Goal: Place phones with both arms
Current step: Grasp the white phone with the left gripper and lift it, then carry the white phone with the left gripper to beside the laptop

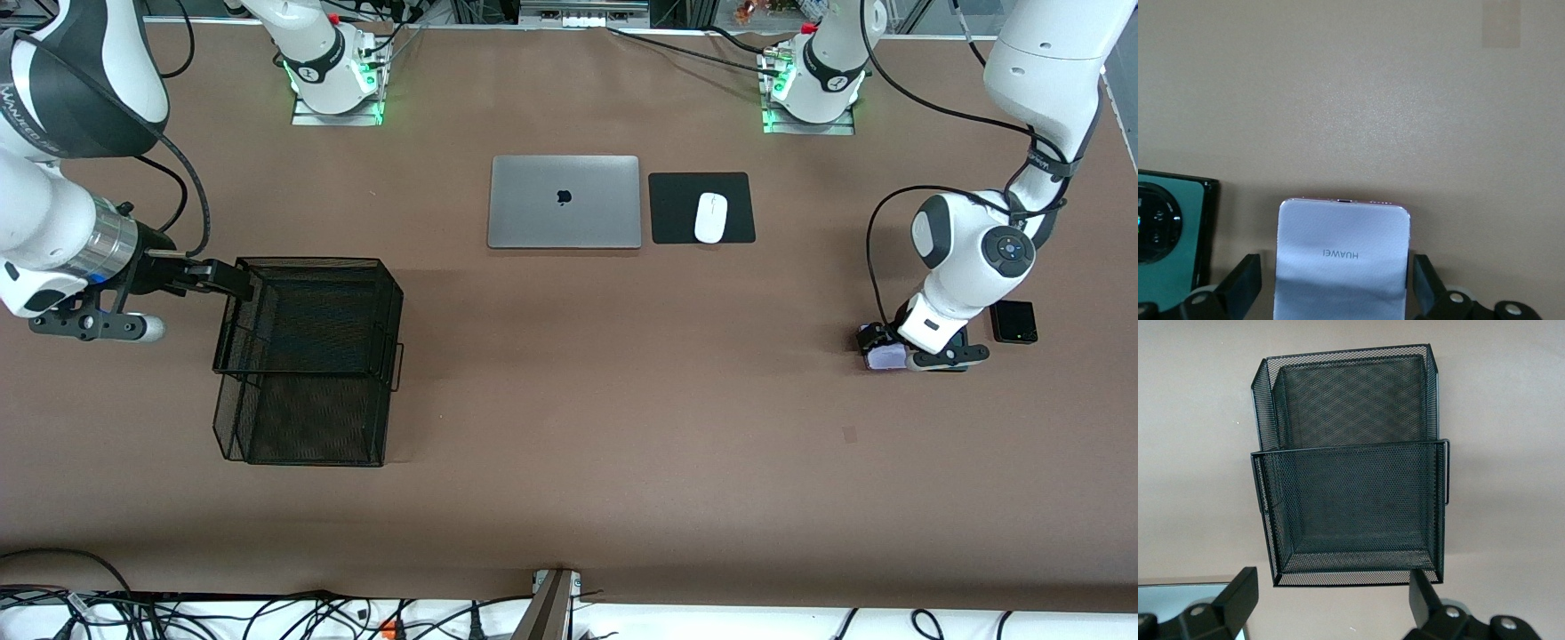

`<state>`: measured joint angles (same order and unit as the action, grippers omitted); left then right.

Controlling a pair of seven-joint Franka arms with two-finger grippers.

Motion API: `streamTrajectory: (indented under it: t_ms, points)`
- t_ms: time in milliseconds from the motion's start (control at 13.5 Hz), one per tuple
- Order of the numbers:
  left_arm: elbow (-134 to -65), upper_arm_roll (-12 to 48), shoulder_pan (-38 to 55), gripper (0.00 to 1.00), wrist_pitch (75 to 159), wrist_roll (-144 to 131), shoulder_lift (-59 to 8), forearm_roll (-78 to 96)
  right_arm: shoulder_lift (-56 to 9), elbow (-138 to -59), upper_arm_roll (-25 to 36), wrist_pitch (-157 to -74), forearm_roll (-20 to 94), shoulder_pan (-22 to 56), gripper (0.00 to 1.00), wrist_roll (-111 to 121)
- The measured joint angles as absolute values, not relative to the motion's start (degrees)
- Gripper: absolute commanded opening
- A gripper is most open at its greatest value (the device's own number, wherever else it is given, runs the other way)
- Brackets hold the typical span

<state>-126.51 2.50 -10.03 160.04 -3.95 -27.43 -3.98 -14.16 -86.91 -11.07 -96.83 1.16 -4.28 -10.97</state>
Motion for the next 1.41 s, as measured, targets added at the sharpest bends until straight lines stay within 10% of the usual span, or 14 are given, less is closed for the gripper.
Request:
streamTrajectory:
  t_ms: [296, 593, 741, 1407]
  points:
    - [-127.05, 2.5, -10.05, 1.0, 162.53, -4.64, -28.92, -3.98, -14.16, -86.91, -11.07, -96.83, 1.16, -4.28, 1.0, -10.97]
    - [-127.13, 2.54, -10.05, 0.25, 162.35, -4.65, -28.37, -3.99, -14.16, -86.91, -11.07, -96.84, 1.16, -4.28, 1.0, -10.97]
    - [-127.12, 2.55, -10.05, 0.09, 162.37, -4.65, -28.4, -3.99, -14.16, -86.91, -11.07, -96.84, 1.16, -4.28, 1.0, -10.97]
    - [-108.01, 4.02, -4.46, 0.04, 137.48, -6.9, -28.56, -3.97, -14.16, -86.91, -11.07, -96.93, 1.16, -4.29, 1.0, -10.97]
